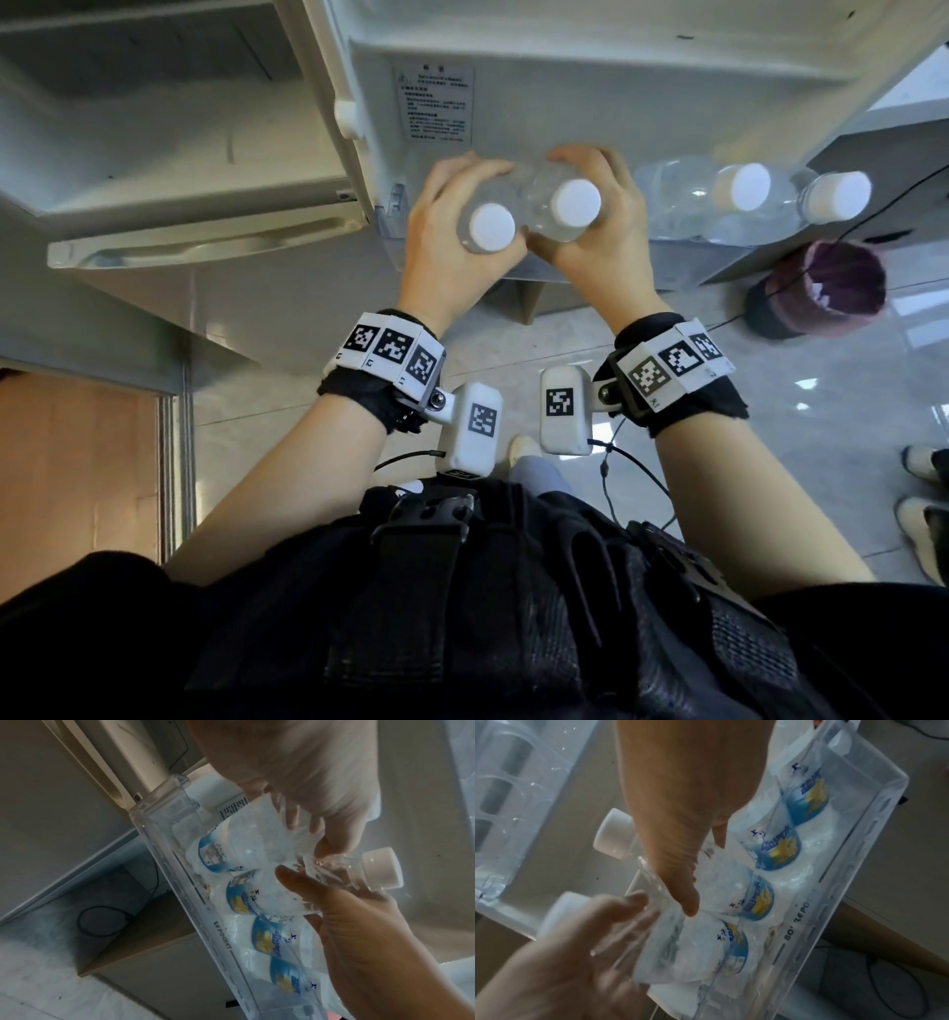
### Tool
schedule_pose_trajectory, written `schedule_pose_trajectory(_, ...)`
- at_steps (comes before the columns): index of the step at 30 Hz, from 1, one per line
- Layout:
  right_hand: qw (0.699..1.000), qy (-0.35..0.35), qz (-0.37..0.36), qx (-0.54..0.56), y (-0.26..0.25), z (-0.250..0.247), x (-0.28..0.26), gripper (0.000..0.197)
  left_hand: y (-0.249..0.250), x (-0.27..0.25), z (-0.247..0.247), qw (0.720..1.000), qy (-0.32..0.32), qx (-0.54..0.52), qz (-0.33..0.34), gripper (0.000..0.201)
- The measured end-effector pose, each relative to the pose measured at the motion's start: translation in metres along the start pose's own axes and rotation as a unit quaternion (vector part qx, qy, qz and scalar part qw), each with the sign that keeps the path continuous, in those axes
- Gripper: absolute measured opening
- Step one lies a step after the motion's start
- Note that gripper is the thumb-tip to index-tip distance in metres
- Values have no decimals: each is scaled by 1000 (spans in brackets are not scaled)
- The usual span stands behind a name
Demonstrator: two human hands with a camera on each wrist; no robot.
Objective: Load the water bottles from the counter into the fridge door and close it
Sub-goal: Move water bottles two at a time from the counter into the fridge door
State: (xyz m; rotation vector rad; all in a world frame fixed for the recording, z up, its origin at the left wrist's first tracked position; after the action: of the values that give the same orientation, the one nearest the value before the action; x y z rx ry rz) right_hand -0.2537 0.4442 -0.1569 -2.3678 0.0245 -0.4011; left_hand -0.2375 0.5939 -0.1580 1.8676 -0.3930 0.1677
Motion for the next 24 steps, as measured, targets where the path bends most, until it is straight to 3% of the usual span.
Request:
schedule_pose_trajectory(5, 1000, -10, 8, 19, 2, -12, -7, 67, 4, -7, 4, 1000, -4, 13, -21, 58)
schedule_pose_trajectory(11, 1000, -2, -10, 28, 2, -30, -19, 56, 28, -14, 8, 1000, 17, -8, 0, 62)
schedule_pose_trajectory(20, 996, -15, -5, 83, 12, -98, -58, 42, 95, -38, 53, 990, 91, 34, 106, 29)
schedule_pose_trajectory(24, 997, 7, 15, 81, 38, -150, -88, 26, 125, -58, 108, 993, 62, 10, 97, 20)
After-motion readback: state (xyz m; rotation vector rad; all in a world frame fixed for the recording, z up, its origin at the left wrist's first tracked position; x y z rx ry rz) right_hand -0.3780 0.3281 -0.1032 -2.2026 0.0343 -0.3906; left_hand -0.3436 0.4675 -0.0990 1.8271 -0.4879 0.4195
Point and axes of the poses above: each hand's wrist, its own x-axis towards the middle knuckle, its own z-axis out of the palm, y = z × x, the point moved 3 cm from there along x, towards the middle knuckle, and after that the axes turned 7 degrees about -x, right-handed, at the moved point
